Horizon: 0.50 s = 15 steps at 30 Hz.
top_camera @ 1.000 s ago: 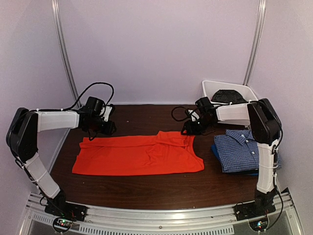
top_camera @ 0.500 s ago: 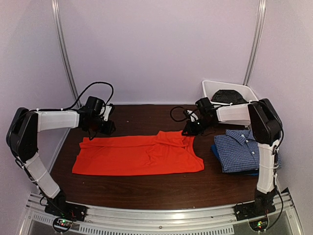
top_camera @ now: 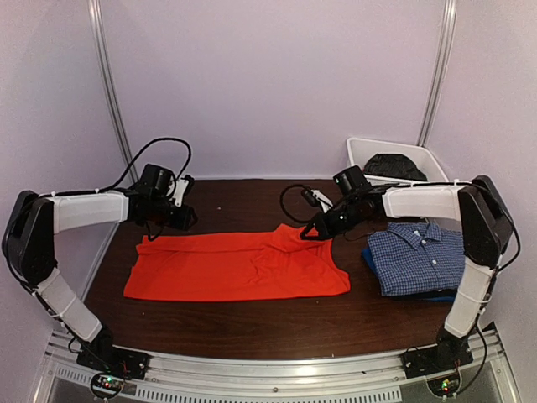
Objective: Fold and stack the mixed laundry pile
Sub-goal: Adjust the rectangle-folded T-shirt at the center of the board.
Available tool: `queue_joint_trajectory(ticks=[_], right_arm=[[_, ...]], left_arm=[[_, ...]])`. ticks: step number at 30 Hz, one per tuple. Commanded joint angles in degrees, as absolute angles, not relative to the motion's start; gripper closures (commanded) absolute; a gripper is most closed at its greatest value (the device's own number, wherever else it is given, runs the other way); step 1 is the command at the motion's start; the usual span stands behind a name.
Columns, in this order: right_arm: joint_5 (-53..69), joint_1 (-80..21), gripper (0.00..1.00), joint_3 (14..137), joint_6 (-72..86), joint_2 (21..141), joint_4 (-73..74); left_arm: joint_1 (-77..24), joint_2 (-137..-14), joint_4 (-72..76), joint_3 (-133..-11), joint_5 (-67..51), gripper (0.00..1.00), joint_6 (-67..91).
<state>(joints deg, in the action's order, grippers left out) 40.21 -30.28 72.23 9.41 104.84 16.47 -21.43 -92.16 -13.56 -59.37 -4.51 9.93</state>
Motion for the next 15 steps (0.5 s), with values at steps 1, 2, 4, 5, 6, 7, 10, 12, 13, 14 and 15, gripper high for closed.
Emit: queue_joint_trajectory(ticks=[1, 2, 4, 5, 6, 7, 10, 12, 13, 14, 15], right_arm=[[40.27, -32.55, 1.0, 67.78, 3.28, 103.14, 21.94], [39.96, -32.94, 1.0, 66.37, 2.54, 102.64, 22.89], [39.4, -33.59, 1.0, 63.9, 1.37, 101.45, 24.23], [39.04, -33.73, 1.0, 62.56, 1.17, 100.82, 24.45], [38.56, -33.75, 1.0, 61.43, 1.51, 100.39, 24.66], [37.99, -33.75, 1.0, 60.44, 1.95, 100.08, 24.78], [36.96, -33.75, 0.88, 58.45, 2.58, 99.61, 25.18], [37.08, -33.75, 0.61, 57.93, 3.36, 98.54, 24.27], [37.54, -33.75, 0.53, 58.15, 3.57, 97.91, 23.73], [37.88, -33.76, 0.45, 58.88, 3.58, 97.17, 23.24], [37.89, -33.75, 0.39, 60.0, 3.72, 96.84, 22.9]], left_arm=[[-21.56, -88.55, -11.86, -56.33, -7.11, 0.65, 9.69], [-21.53, -87.99, -11.88, -55.2, -7.26, 0.66, 9.85], [-21.53, -86.71, -11.81, -53.53, -7.44, 0.65, 10.24], [-21.54, -86.23, -11.75, -52.77, -7.6, 0.65, 10.38], [-21.53, -85.76, -11.72, -52.13, -7.67, 0.65, 10.48], [-21.61, -85.44, -11.76, -51.52, -7.64, 0.65, 10.77], [-21.62, -84.59, -11.31, -50.12, -7.78, 0.65, 11.3], [-21.62, -84.46, -11.25, -49.74, -7.75, 0.65, 11.38], [-21.62, -84.49, -11.16, -49.64, -7.74, 0.65, 11.5], [-21.62, -84.45, -11.13, -49.53, -7.69, 0.65, 11.51], [-21.62, -84.36, -10.98, -49.55, -7.65, 0.65, 11.66]])
